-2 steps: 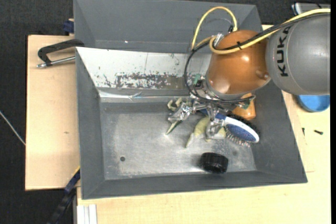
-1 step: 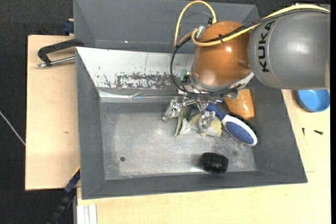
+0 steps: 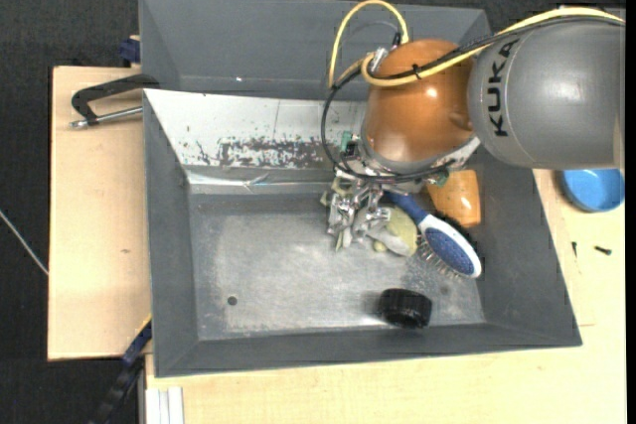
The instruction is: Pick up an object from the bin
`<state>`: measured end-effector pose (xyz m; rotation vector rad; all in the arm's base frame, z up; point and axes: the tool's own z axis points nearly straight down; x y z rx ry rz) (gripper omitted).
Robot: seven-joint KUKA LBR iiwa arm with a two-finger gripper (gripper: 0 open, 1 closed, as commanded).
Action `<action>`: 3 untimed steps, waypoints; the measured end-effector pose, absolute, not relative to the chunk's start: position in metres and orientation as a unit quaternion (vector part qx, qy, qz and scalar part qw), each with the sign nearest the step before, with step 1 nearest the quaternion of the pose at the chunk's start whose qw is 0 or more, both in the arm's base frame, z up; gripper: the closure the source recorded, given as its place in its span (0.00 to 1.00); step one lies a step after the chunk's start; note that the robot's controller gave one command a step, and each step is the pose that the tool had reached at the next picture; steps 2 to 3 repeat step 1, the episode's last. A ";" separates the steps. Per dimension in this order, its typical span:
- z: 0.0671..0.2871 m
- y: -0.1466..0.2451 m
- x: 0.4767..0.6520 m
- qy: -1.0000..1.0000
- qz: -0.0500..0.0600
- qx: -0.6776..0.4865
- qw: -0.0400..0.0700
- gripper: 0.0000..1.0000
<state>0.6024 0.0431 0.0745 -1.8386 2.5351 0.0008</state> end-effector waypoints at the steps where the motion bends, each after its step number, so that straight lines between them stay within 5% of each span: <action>1: 0.180 0.045 0.605 0.811 -0.002 -0.586 0.006 1.00; 3: 0.180 0.045 0.605 0.811 -0.002 -0.586 0.006 1.00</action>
Offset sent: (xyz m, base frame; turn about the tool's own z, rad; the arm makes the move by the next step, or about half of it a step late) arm 0.0000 0.0000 0.0991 0.0000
